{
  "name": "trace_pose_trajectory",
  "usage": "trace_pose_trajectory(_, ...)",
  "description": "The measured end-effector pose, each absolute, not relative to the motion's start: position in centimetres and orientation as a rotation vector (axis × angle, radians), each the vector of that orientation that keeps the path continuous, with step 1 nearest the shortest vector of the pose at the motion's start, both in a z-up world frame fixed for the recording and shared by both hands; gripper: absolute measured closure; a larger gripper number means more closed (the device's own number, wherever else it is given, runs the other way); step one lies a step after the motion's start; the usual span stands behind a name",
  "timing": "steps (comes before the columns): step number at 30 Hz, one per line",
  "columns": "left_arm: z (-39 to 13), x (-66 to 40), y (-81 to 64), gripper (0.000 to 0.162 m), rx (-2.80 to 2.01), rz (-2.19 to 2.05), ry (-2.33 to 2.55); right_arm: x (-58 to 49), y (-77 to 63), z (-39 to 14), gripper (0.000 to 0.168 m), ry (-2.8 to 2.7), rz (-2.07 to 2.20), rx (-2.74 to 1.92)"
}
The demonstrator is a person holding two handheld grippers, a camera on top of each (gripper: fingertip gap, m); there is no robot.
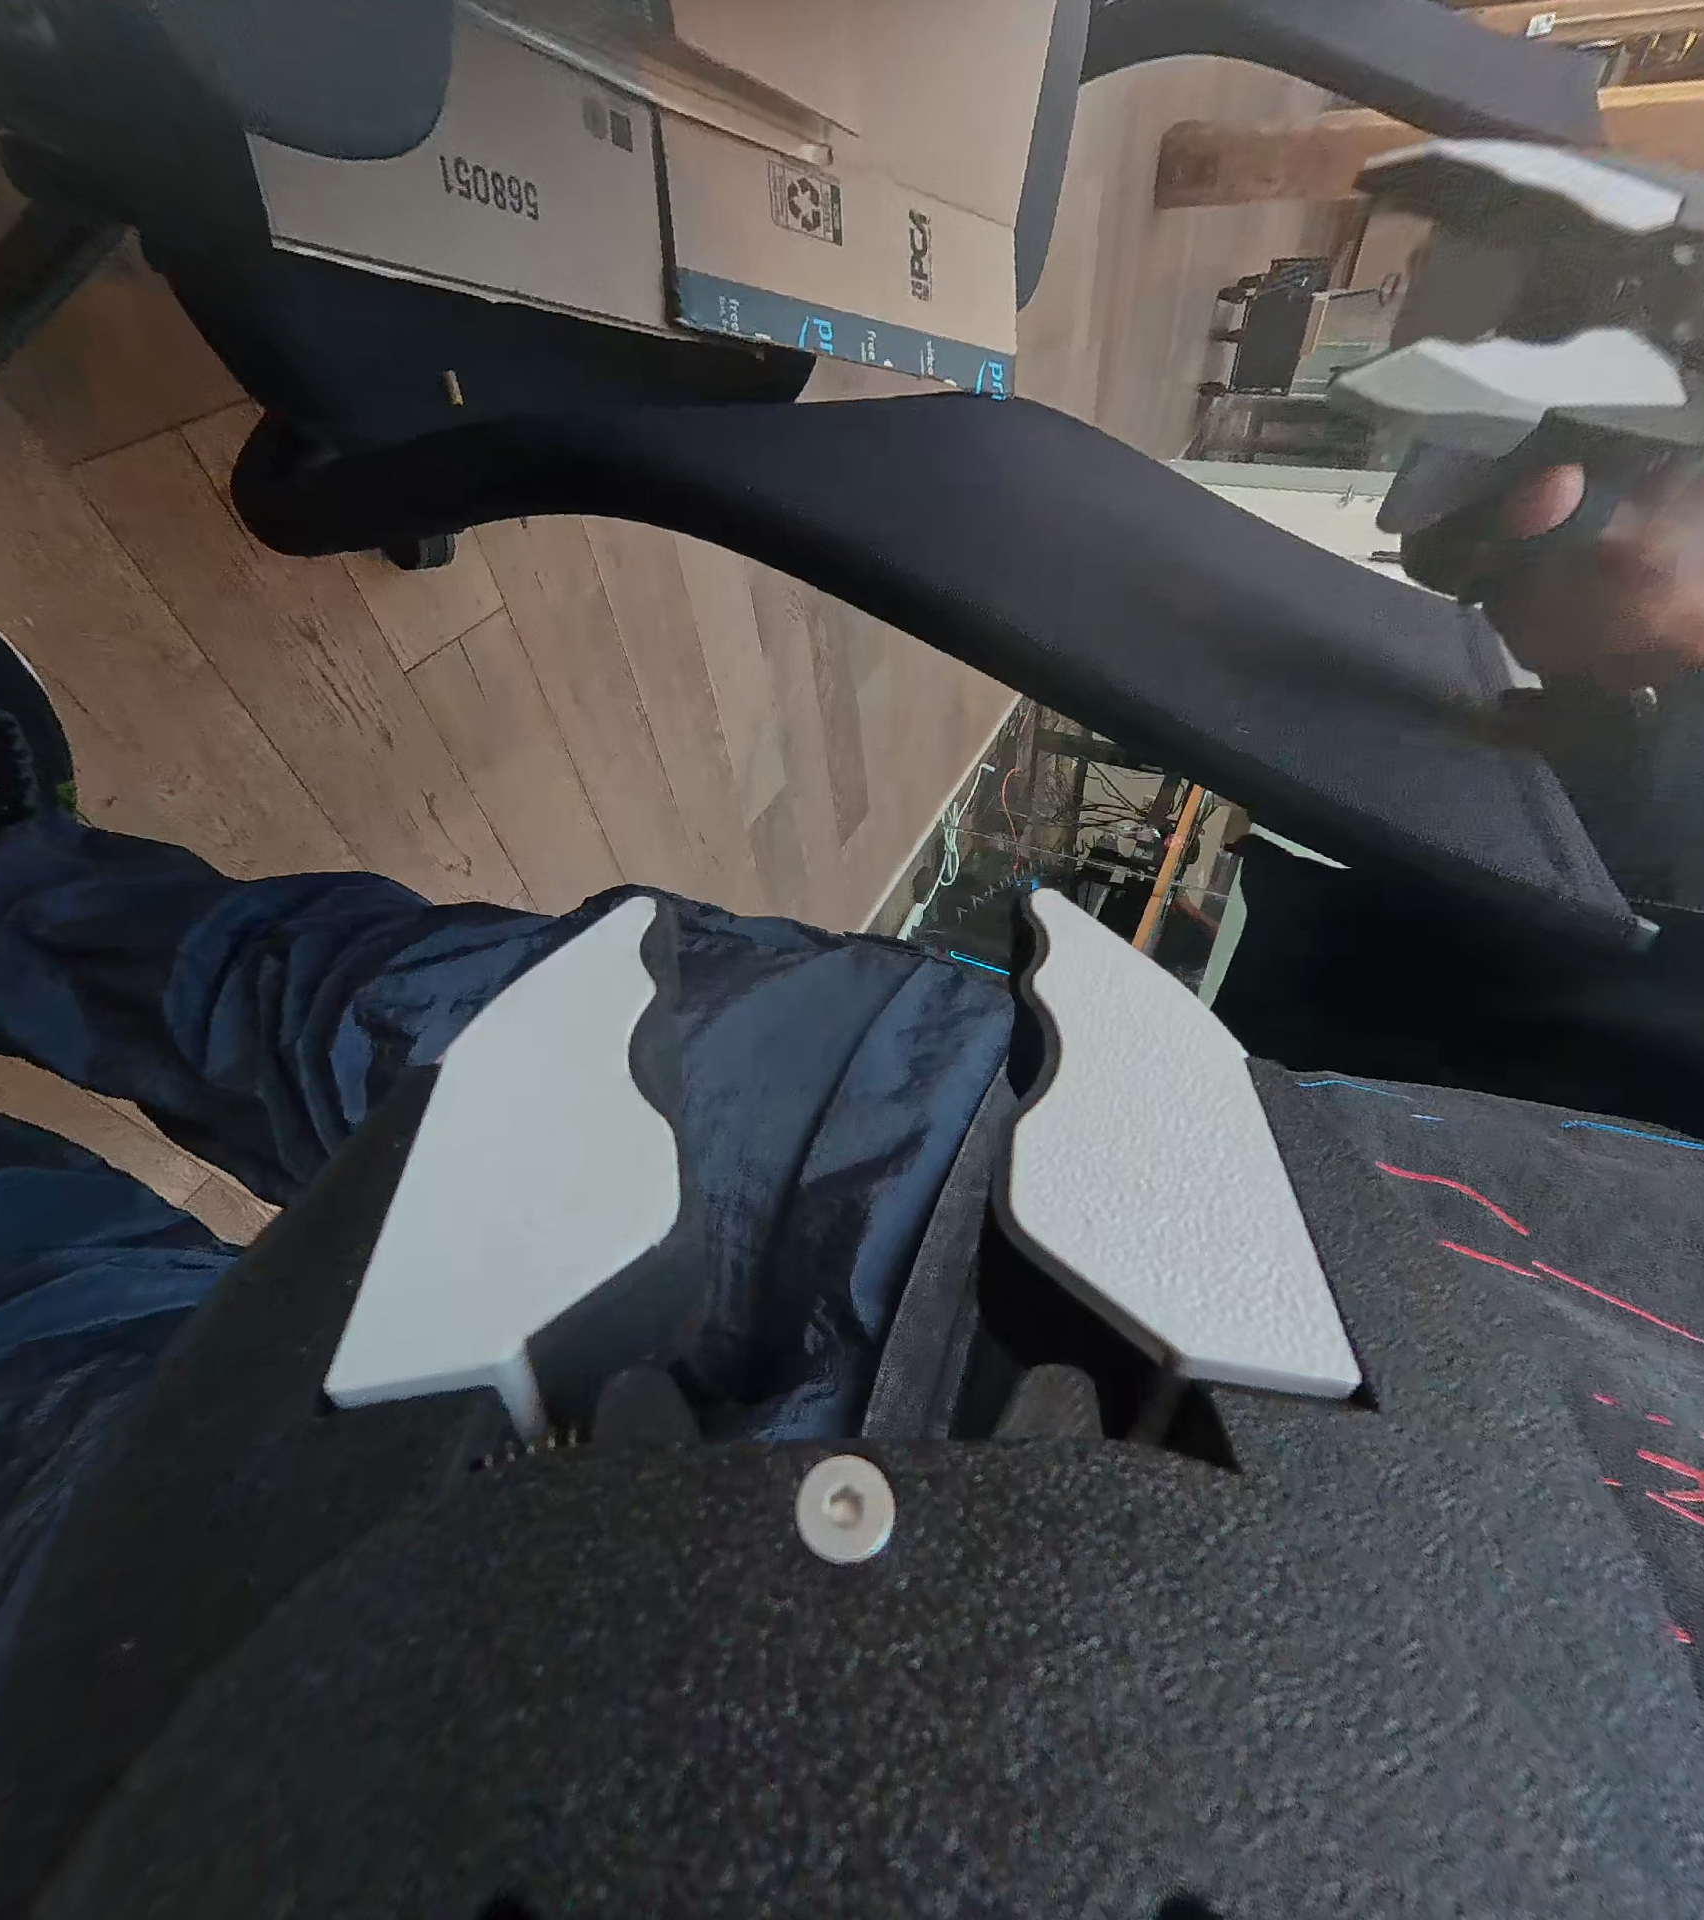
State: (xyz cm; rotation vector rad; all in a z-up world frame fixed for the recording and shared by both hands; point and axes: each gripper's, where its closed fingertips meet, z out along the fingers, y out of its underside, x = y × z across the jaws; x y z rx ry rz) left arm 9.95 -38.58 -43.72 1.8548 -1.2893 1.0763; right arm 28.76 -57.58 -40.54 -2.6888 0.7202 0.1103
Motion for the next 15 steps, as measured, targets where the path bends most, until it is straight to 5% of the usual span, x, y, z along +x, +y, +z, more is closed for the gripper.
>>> trace_pose_trajectory(15,-42.3,3.5,-35.6,0.100,2.101,1.153,-1.147,30.4,-35.6,-46.8,0.093,-0.082,0.083,-2.661)
